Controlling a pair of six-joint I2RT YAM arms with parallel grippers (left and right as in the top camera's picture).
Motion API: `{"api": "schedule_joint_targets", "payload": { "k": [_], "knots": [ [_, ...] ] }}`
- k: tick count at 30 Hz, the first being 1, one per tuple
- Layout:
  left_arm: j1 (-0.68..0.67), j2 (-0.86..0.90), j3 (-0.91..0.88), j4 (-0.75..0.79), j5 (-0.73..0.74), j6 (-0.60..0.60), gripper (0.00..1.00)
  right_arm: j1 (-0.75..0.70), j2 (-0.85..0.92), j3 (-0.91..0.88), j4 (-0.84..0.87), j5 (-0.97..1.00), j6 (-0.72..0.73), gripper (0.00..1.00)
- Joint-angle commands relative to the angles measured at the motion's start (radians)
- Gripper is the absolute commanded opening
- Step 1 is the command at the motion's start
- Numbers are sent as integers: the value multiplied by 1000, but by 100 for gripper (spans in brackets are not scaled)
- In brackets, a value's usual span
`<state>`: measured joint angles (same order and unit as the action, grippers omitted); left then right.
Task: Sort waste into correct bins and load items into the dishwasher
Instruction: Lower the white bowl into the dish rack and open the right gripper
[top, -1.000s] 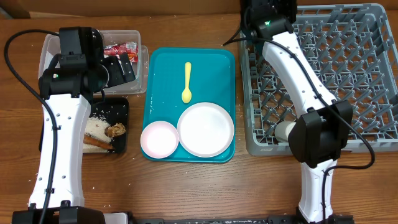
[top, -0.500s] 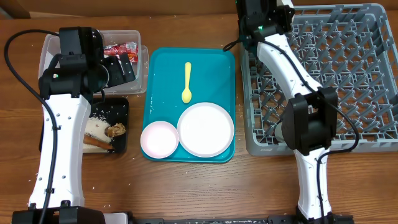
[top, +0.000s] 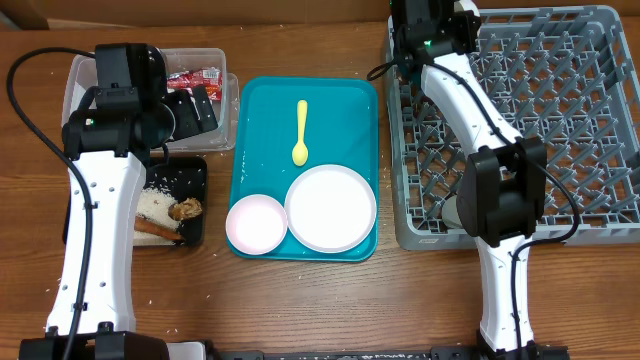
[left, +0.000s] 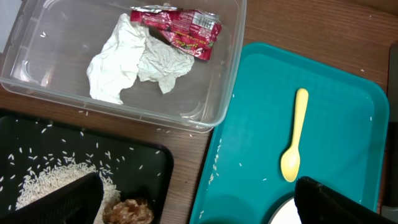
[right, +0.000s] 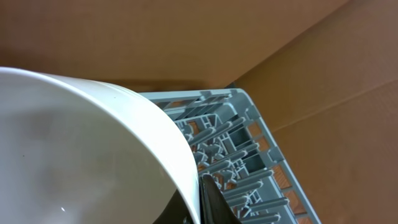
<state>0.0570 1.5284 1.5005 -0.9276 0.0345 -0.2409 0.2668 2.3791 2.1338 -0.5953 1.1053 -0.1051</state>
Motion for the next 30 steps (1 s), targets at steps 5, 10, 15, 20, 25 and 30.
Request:
{"api": "schedule_joint_targets", "payload": {
  "k": [5, 10, 15, 20, 25, 30],
  "knots": [
    [1, -3, 23, 0, 14, -7, 100, 8, 5, -63, -6, -15, 8, 4],
    [1, -3, 23, 0, 14, -7, 100, 14, 5, -68, -15, -15, 8, 5],
    [1, -3, 23, 0, 14, -7, 100, 40, 5, -68, -28, -15, 7, 5],
    [1, -3, 23, 0, 14, -7, 100, 72, 5, -68, -78, -15, 7, 10],
    [1, -3, 23, 0, 14, -7, 100, 92, 5, -68, -108, -15, 7, 20],
    [1, -3, 23, 0, 14, -7, 100, 102, 5, -66, -143, -14, 6, 33]
  ]
}}
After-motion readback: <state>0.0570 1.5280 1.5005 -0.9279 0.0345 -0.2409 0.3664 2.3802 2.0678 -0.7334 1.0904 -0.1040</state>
